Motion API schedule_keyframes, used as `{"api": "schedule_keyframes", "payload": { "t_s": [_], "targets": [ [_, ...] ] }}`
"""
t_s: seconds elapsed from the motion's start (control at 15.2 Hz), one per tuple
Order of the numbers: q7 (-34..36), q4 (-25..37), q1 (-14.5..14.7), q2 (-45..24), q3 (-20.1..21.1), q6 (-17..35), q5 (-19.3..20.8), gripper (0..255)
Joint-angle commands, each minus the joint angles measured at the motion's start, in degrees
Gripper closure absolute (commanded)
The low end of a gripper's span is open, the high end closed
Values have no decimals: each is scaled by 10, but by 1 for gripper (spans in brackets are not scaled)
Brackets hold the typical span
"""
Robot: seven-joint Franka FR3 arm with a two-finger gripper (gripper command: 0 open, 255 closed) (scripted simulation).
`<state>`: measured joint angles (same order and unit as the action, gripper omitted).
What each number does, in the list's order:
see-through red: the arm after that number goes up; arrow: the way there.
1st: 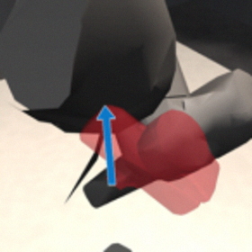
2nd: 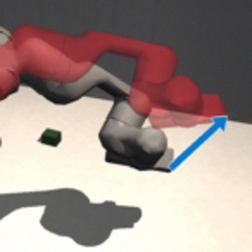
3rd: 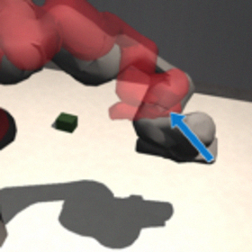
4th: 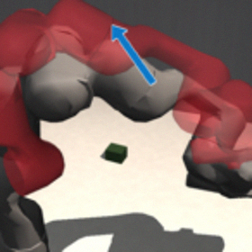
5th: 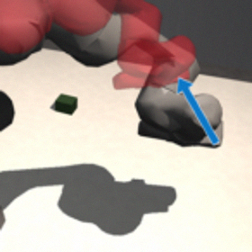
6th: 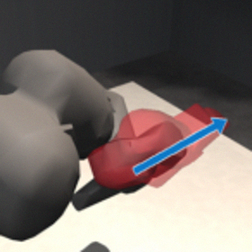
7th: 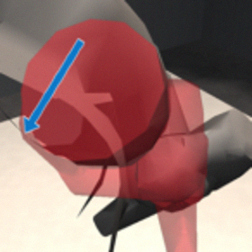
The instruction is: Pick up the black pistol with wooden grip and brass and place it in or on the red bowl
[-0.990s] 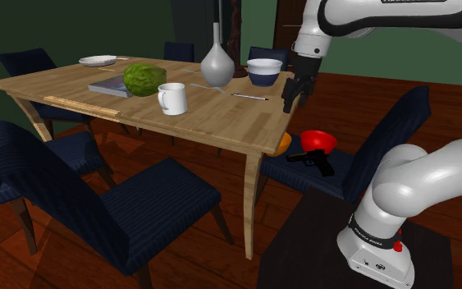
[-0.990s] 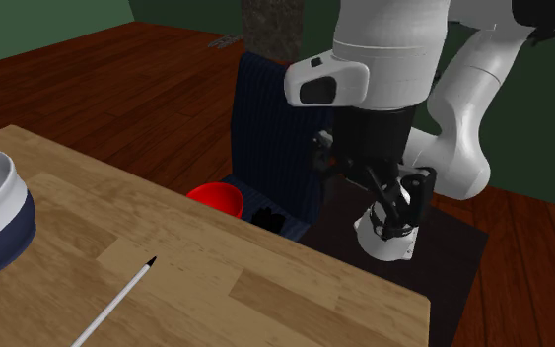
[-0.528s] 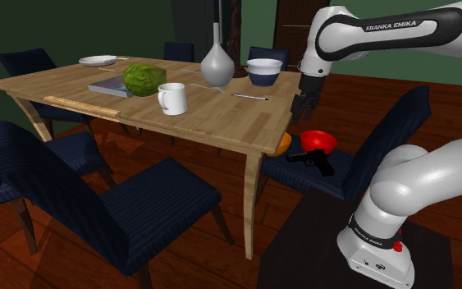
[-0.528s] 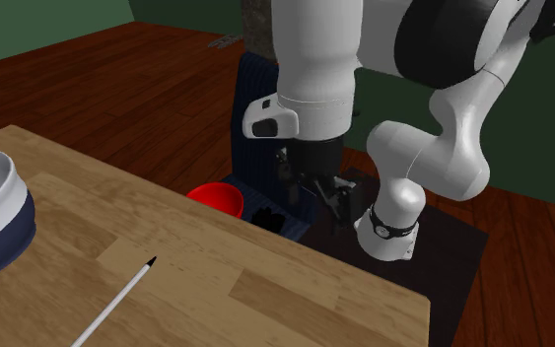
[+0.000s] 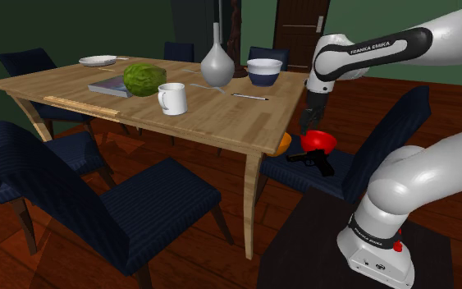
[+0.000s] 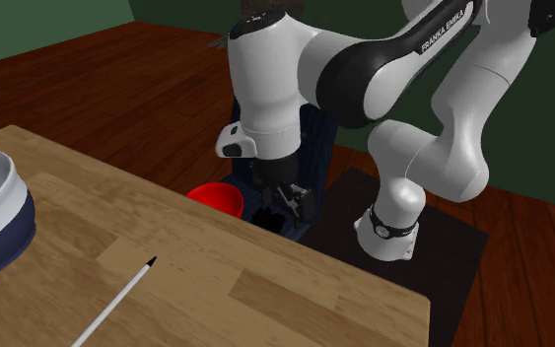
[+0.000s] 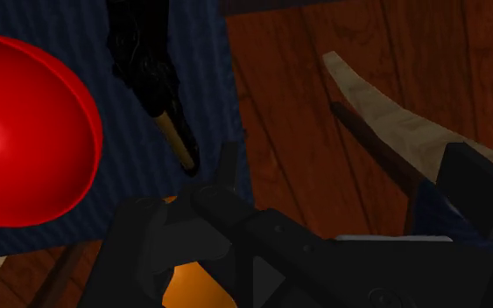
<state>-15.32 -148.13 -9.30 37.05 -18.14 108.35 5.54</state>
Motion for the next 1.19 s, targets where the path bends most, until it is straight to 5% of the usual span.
{"api": "schedule_keyframes", "payload": {
  "t_s": [0.0, 0.66, 1.12],
  "targets": [
    [-22, -10, -10, -20, -22, 24, 14, 0],
    [-142, -4, -35, -183, -136, 153, 44, 0],
    [-160, -28, -30, -228, -153, 217, 33, 0]
  ]
}}
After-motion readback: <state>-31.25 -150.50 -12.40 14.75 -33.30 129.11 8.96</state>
